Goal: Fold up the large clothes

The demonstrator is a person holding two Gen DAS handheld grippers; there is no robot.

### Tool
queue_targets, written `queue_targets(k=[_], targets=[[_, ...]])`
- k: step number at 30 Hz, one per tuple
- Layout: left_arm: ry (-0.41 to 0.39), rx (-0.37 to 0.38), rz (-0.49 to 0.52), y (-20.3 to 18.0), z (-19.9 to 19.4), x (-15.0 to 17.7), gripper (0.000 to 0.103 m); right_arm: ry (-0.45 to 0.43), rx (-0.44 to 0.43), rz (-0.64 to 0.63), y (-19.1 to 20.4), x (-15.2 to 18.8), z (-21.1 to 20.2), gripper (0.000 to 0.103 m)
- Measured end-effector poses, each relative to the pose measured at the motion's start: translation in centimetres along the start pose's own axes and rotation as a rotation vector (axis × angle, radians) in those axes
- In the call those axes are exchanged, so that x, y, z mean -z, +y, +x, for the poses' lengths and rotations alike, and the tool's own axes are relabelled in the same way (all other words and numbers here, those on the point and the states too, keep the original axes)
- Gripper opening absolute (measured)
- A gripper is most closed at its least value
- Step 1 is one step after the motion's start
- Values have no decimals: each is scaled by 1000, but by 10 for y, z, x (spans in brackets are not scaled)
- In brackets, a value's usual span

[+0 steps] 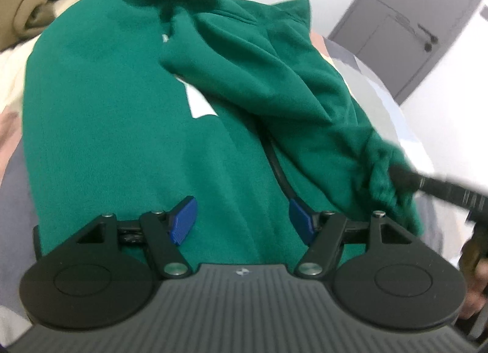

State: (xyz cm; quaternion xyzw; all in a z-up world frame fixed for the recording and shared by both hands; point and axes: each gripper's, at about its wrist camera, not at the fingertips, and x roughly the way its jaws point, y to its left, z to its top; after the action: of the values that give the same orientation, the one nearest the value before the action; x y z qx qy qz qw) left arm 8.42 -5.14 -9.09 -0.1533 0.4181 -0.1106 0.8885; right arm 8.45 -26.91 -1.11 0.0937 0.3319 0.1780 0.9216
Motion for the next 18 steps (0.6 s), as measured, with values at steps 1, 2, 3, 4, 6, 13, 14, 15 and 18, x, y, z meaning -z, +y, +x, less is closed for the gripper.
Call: queue_targets(k=[1,2,3,4,6,13,14,15,18], targets=[[1,-18,35,-6,3,2,72,-6,2,35,-6,-1,0,29],[2,-35,73,-12,5,5,71,-13,9,67,-12,-2,-1,29],[3,-50,107,-18,7,8,71,-21,15,83,-15,-2,-1,28],[10,-76,146,-24,10,11,70,-33,28,97,-16,-4,-2,27],[19,-140,207,-33,14,17,60,-66,77,109,-21,-9,-1,14],[7,-255,226,-28,13,17,13,-35,75,218,-44,-13,6,14],[1,-253,215,-25,11,16,12,-35,72,219,-43,-13,7,14],[-5,-251,206,-24,8,16,11,-35,69,216,-44,-13,6,14],[-28,-245,176,-21,0,15,8,-28,47,196,-38,-12,4,16]])
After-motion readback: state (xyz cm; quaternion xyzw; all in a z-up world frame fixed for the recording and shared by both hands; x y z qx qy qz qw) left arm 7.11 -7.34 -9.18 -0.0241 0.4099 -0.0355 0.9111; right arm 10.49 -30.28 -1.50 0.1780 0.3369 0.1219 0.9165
